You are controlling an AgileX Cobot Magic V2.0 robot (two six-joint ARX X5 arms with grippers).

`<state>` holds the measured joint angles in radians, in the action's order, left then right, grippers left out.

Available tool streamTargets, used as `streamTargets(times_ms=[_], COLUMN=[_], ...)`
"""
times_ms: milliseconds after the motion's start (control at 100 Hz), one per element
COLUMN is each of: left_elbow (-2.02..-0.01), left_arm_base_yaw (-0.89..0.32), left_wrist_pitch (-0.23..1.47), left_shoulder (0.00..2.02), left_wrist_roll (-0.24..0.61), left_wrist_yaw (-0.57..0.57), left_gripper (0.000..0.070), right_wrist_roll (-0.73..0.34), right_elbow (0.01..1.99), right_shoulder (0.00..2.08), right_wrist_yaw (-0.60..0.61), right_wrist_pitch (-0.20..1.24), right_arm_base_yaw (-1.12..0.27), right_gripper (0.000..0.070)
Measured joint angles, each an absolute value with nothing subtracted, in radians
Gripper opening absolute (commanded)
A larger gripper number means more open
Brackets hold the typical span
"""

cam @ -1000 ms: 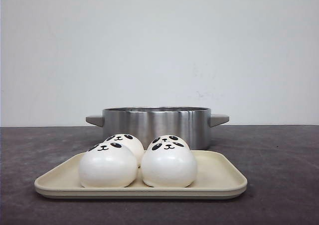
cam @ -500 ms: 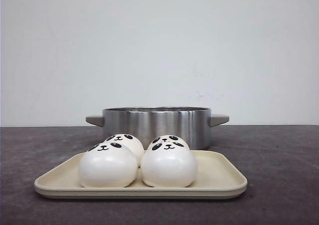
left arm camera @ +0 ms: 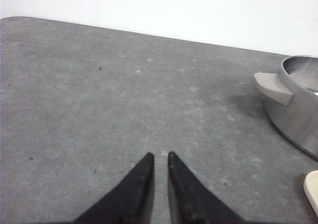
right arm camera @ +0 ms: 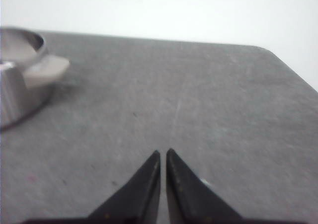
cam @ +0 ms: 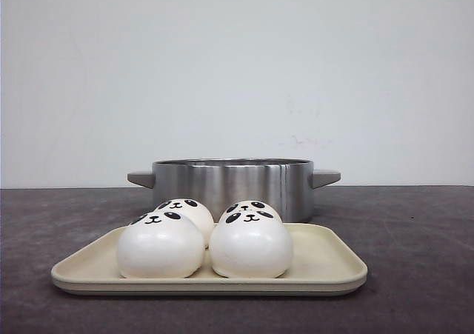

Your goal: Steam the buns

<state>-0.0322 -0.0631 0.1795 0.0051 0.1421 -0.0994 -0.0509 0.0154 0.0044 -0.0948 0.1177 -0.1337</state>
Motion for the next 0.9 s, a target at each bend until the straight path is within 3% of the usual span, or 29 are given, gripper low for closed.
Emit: streamTargets(times_ms=[290,490,660,900], left_elbow=[-0.032,-0.033,-0.122,-0.546], left_arm_base_yaw=[-0.063,-0.064,-0.064,-0.064], left_wrist_pitch=[0.175,0.140,0.134,0.295], left_shoulder=[0.005,0.005,0.022,0.282], left_wrist_roll=[0.154,0.308,0.405,0.307], left_wrist_yaw=[-0.096,-0.068,0.040,0.091], left_gripper=[0.0000,0.0000,0.0003,0.0003], right_wrist_roll=[-0.366,-0.530,-0.541,-0.360], right_elbow=[0.022,0.107,0.289,0.675], right_shoulder=[0.004,0.004,0.022,0.260], right_wrist_yaw=[0.118,0.213,0.226,0.234], right_wrist_pitch=[-0.200,-0.112,0.077,0.339], right_arm_base_yaw=[-0.134,-0.134,-0.134,-0.134], right_gripper=[0.0007,0.0006,0.0006,0.0006])
